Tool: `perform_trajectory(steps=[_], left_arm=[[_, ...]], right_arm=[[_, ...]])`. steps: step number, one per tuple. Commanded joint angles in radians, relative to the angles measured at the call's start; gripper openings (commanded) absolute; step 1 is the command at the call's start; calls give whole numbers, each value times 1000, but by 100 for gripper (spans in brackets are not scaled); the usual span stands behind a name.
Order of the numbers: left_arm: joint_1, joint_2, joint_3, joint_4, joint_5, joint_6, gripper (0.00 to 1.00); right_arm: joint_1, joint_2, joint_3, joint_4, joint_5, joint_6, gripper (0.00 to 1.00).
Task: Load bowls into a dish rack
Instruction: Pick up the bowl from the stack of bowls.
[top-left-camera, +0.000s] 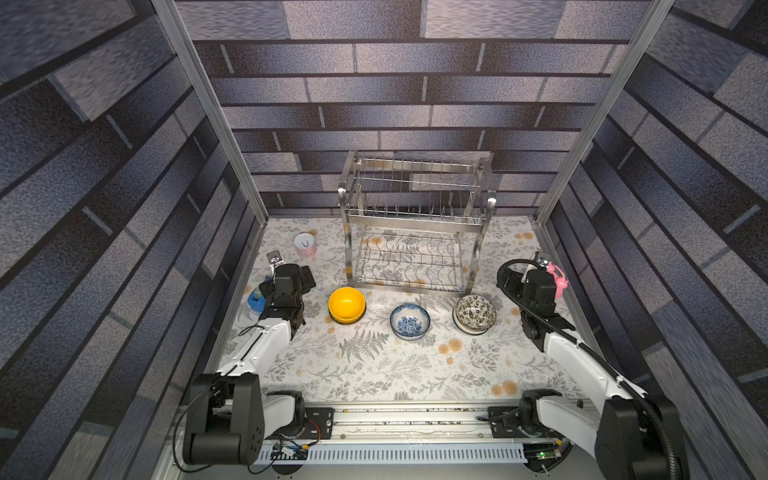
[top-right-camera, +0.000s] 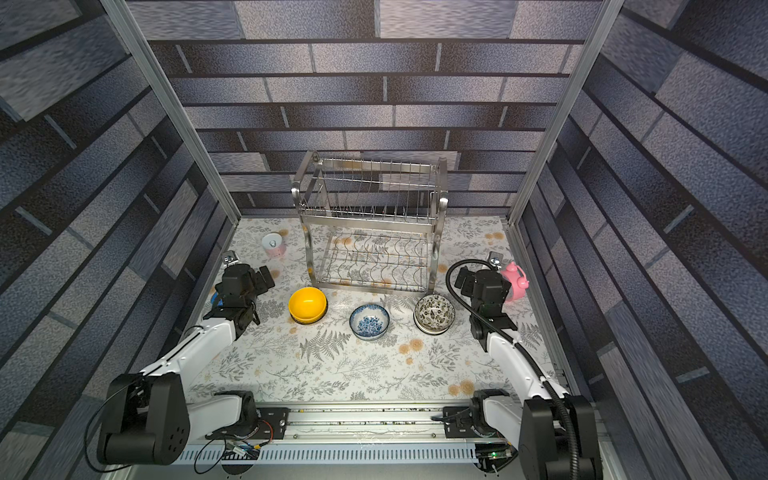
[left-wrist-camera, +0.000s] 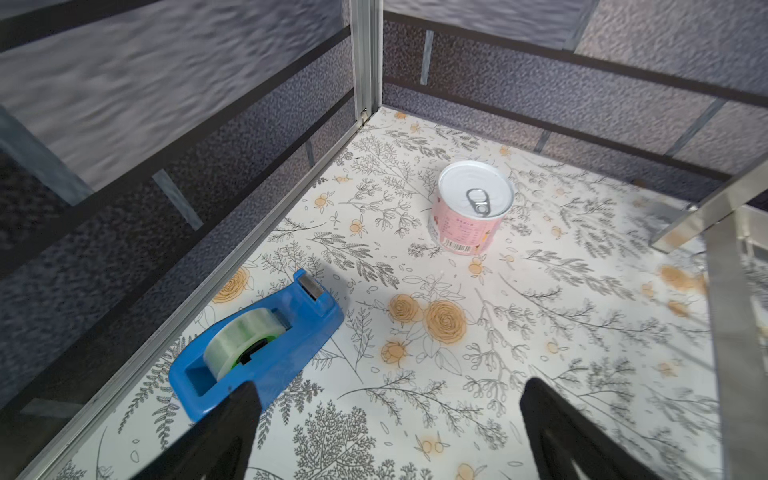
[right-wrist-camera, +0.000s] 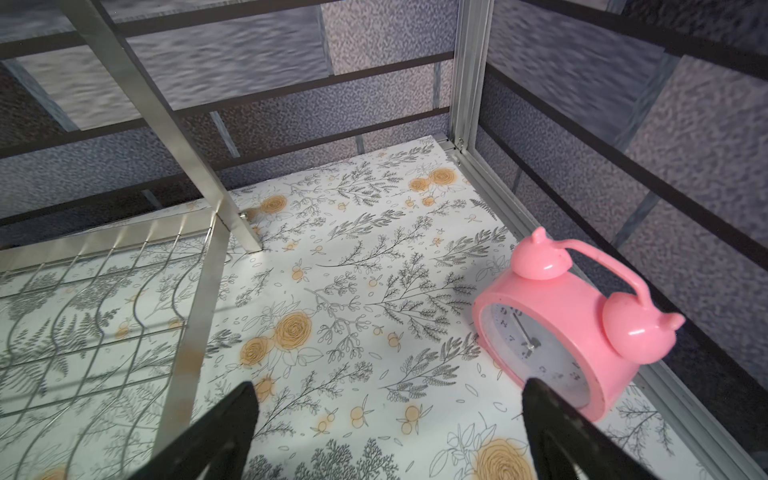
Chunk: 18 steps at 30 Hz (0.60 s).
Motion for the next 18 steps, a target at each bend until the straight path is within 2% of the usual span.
perform_trajectory(steps=[1,7,12,18], left_arm=[[-9,-73,40,-150,149,-146,100],[-53,-101,101,-321,292,-209,100],[-142,-124,170,-493,321,-186,100],[-197,-246,172,-574,400,-185,100]], right_arm=[[12,-60,33,-160,-99,45,100],[26,-162,90,-336,-244,35,100],[53,-274,132,-456,-315,61,100],[123,-324,179,-563,-361,95,100]])
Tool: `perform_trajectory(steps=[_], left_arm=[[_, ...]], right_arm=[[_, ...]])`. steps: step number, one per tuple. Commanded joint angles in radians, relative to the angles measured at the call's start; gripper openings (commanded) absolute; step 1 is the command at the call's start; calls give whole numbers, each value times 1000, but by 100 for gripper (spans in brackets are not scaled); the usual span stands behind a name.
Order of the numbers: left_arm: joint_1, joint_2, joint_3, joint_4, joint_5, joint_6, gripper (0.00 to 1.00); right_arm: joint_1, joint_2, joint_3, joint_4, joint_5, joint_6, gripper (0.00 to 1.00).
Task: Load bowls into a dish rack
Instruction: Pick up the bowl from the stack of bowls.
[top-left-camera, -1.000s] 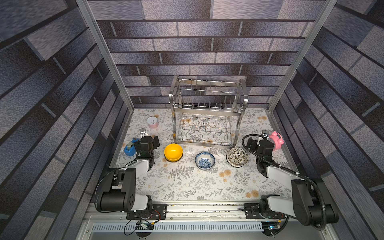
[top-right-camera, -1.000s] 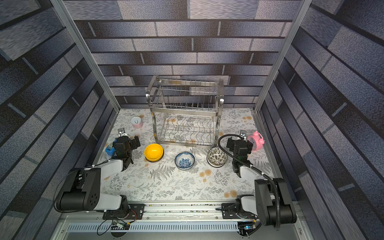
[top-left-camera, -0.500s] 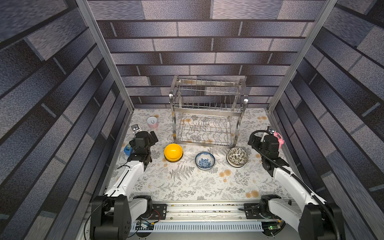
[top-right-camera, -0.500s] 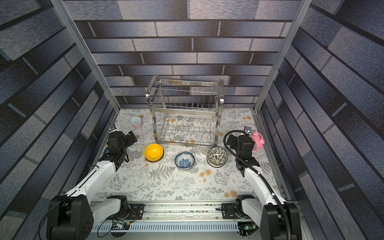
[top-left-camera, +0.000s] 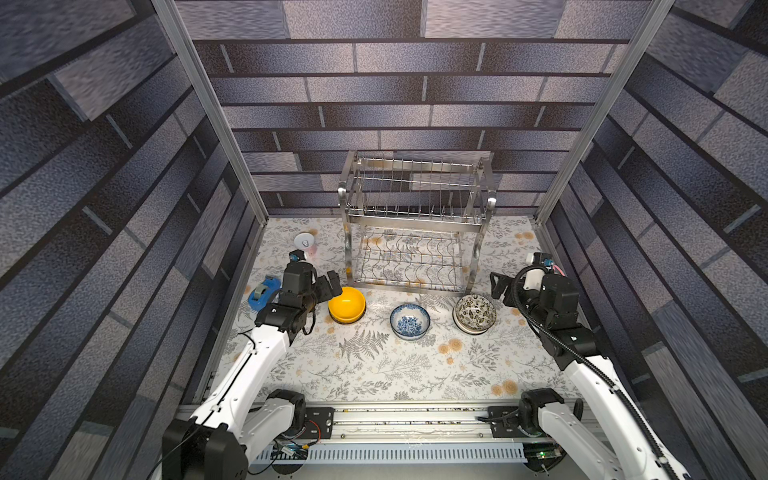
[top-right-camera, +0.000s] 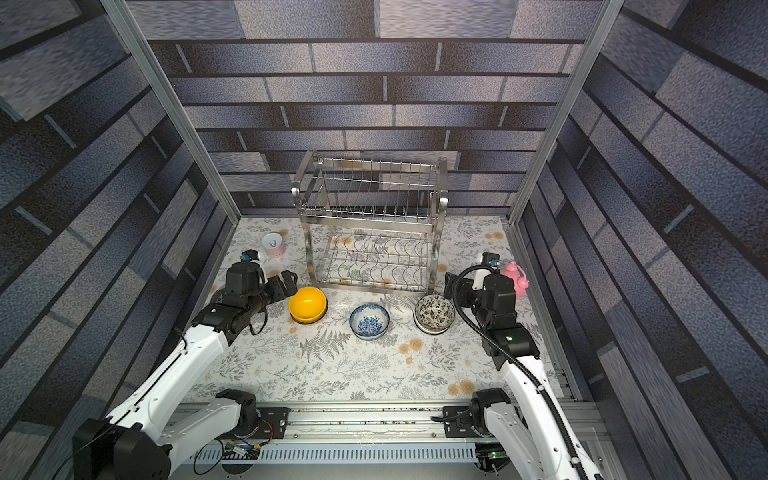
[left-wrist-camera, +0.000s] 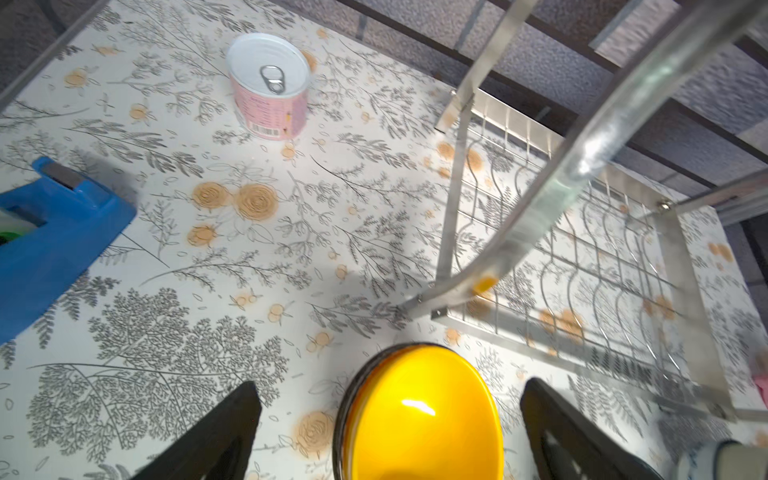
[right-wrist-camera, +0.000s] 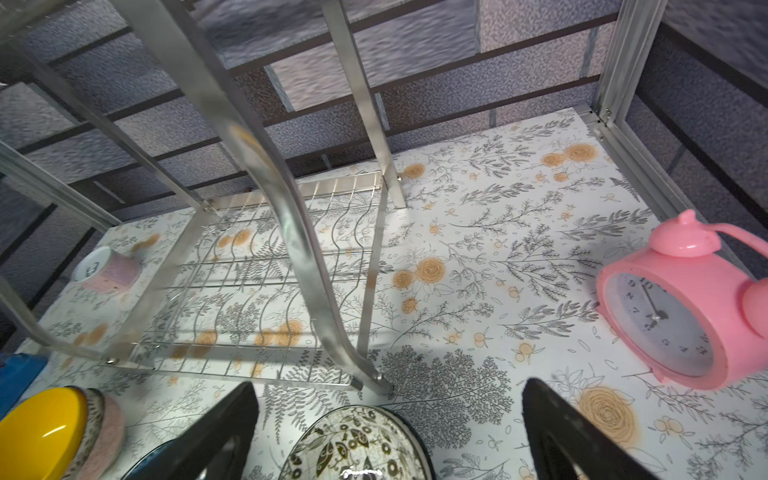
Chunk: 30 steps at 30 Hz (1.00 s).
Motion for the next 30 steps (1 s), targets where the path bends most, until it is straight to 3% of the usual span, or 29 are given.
perform_trajectory(steps=[1,13,20,30], left_arm=[[-9,-82,34,-112,81,-14,100],[-8,-114,44,-233,250,-32,100],[-8,-134,23,-243,260,-73,100],[-9,-150,-17,-254,270,-107,100]], right_arm=[[43,-16,32,-109,-56,35,100],[277,67,125,-130,-111,24,100],[472,259,243,-127,-37,-41,100],[670,554,459,-153,75,-124,100]])
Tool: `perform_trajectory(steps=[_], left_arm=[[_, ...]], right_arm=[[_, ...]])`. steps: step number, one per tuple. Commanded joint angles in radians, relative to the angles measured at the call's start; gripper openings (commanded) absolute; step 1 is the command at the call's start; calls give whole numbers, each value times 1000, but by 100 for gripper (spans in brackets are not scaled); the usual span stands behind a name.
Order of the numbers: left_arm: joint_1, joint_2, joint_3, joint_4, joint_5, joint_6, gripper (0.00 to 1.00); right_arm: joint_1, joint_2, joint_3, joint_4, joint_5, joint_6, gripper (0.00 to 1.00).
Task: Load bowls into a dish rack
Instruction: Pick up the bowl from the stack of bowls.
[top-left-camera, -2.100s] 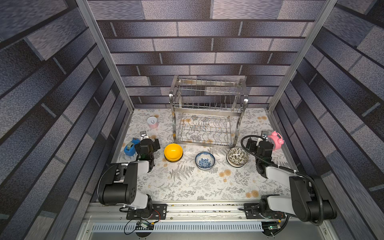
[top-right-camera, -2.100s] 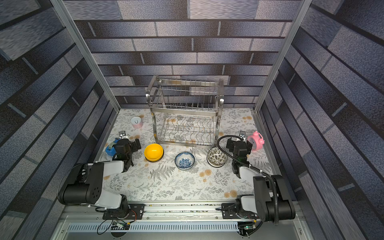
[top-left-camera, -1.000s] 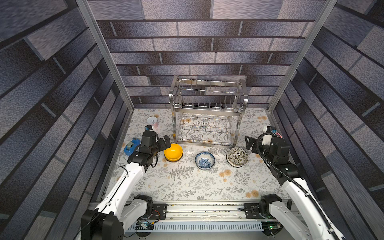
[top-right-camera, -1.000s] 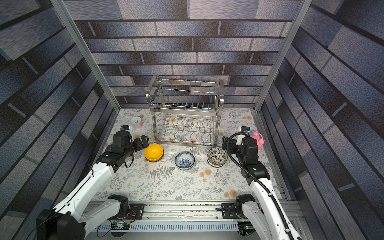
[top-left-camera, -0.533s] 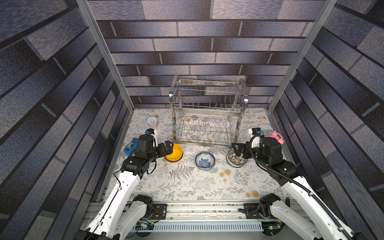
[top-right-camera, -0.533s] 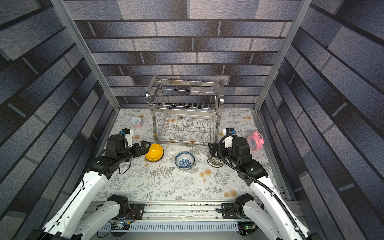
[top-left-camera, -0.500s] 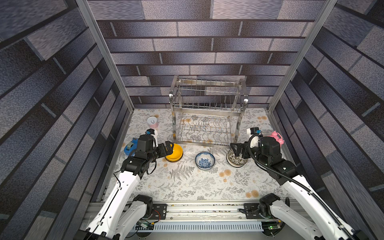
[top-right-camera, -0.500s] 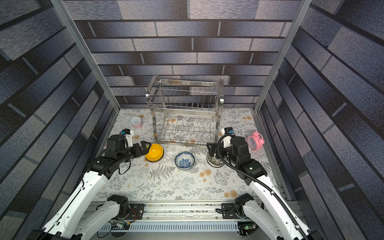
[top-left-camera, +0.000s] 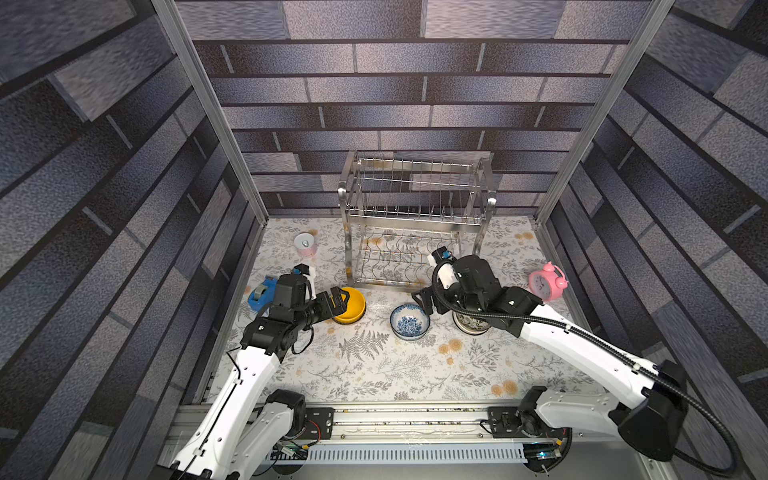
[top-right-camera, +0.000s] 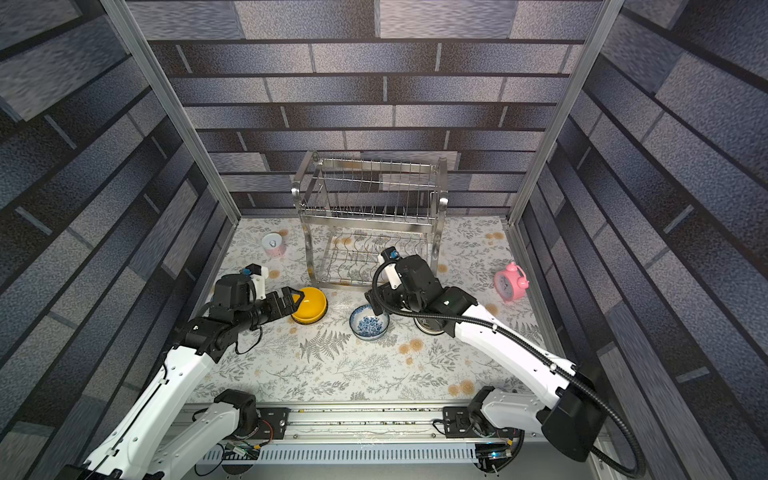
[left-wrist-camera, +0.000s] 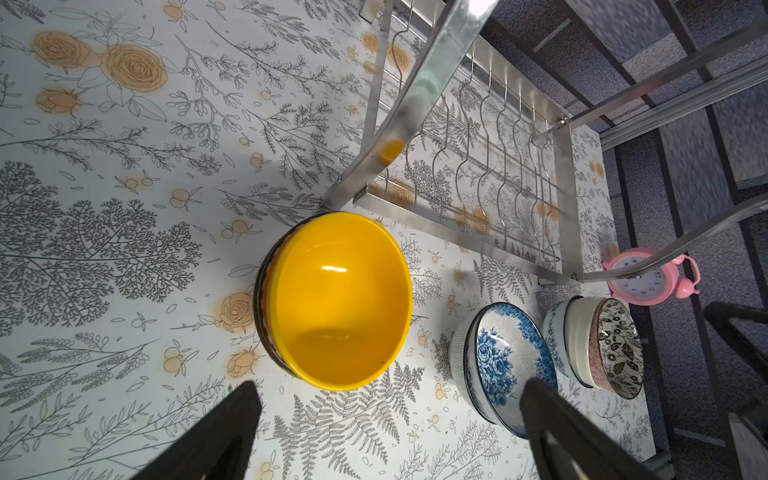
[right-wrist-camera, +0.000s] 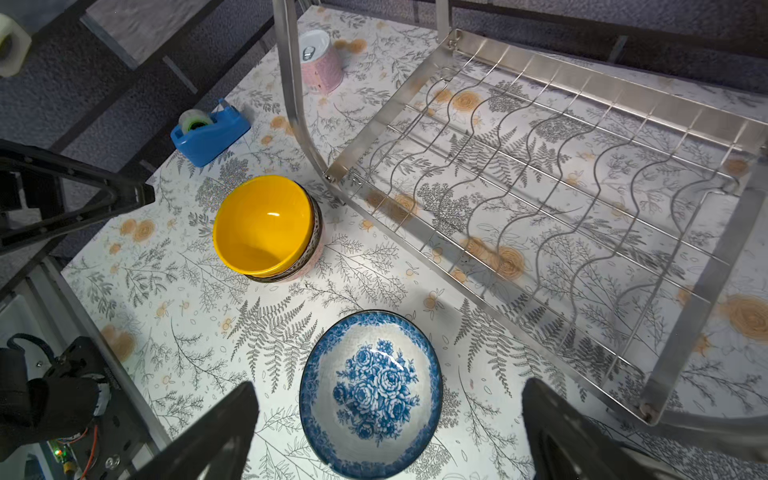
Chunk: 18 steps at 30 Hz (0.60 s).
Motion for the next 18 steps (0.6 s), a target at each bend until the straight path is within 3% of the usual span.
perform_trajectory(steps=[1,18], left_arm=[[-2,-6,-17,-28,13,-25,100],[92,-152,-104,-133,10,-132,100]], right_arm=[[47,63,68,-17,50,-46,100],[211,484,389,10,2,-133,94]])
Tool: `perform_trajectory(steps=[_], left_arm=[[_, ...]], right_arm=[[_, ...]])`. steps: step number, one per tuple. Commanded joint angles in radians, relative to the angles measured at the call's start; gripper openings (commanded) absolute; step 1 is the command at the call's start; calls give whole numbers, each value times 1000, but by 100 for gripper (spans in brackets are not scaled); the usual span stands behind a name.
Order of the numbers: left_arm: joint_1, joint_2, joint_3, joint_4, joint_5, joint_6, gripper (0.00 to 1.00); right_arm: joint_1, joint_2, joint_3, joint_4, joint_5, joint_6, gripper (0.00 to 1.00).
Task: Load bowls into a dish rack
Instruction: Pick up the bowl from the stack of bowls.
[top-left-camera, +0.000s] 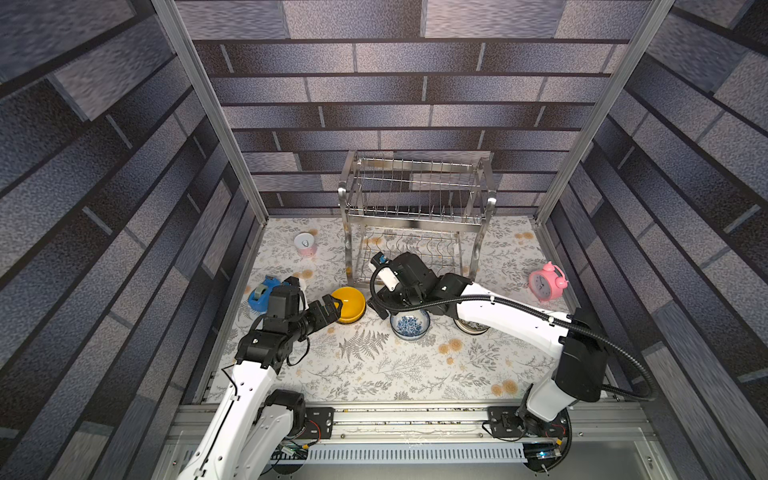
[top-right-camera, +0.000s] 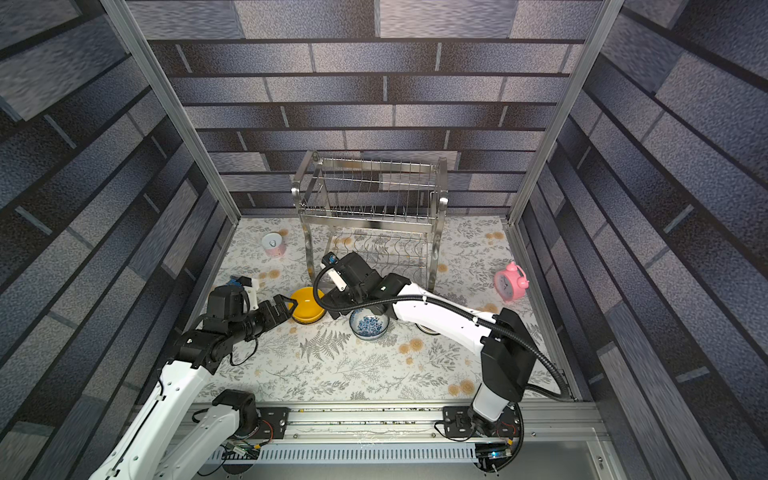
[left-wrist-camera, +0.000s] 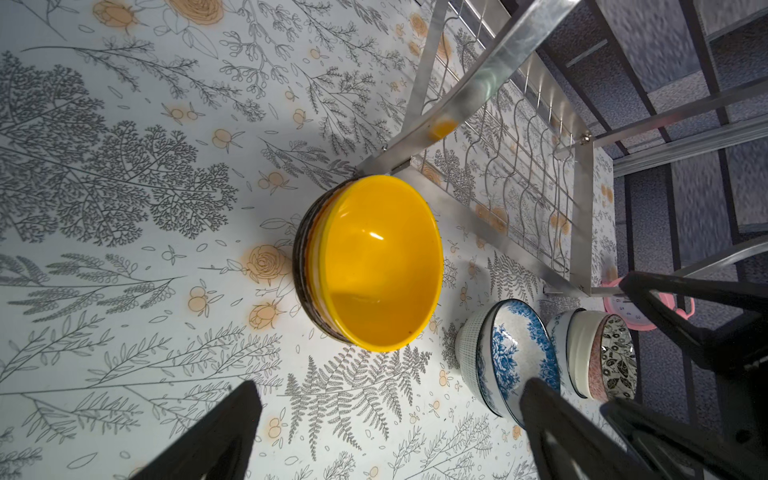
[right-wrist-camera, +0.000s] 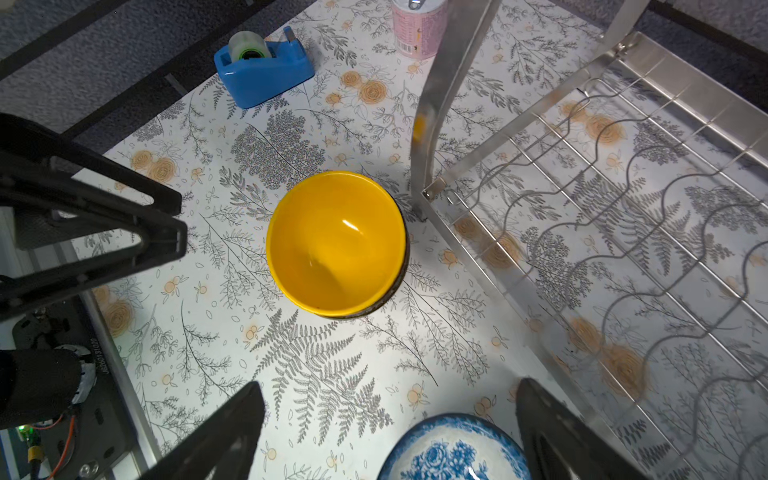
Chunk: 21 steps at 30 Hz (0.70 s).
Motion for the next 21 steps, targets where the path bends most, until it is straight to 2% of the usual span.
perform_trajectory(steps=[1,5,8,14,21], left_arm=[[31,-45,-28,-69,-2,-34,100],[69,-107,-47,-70,46,-30,100],[98,-155,-60,-67,99,-56,100],[146,-256,-97,-84,78,-104,100],[200,-270,-159,-19,95,-173,100]], right_arm=[[43,77,89,-7,-2,-31,92],[92,174,189,-37,29,-65,88],[106,228,241,-52,17,-73,79],[118,309,316,-79,-11,-86,63],[128,412,384,-110,-26,-87,50]])
